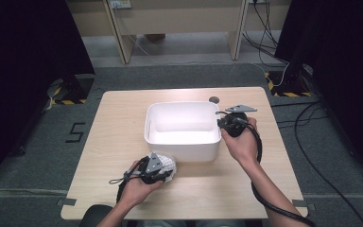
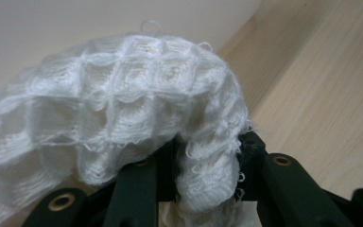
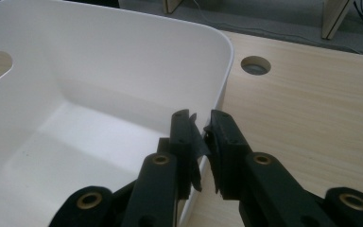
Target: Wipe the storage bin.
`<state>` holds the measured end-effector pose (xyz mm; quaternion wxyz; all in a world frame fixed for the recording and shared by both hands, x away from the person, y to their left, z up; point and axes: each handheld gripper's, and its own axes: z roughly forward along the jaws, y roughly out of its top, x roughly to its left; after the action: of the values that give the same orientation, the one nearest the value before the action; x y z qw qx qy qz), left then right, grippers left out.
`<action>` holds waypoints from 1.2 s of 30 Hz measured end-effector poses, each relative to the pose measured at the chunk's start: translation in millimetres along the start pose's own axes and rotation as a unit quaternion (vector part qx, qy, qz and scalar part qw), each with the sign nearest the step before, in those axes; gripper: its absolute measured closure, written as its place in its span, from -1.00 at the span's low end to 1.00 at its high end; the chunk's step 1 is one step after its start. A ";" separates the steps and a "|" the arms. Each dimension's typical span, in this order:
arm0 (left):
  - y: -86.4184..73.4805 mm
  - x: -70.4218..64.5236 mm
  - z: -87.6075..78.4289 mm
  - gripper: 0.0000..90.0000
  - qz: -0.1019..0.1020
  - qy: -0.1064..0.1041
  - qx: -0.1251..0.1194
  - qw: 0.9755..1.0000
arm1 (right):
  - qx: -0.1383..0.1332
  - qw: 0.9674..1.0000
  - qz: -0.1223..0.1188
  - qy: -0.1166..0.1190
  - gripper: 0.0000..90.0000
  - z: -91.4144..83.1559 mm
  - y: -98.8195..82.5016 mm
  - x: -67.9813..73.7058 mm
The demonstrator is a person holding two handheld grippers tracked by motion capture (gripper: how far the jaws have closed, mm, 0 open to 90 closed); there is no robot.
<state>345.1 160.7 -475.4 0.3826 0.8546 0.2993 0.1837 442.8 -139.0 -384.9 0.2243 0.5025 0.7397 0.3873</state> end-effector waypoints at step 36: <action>39.7 -11.4 -15.4 0.51 0.017 -0.006 -0.055 0.998 | -0.001 1.000 -0.003 -0.002 0.79 -0.1 -0.4 0.4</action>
<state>342.9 140.7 -436.2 0.4280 0.8381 0.2720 0.2010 442.4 -138.7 -385.1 0.2273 0.5007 0.7406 0.3862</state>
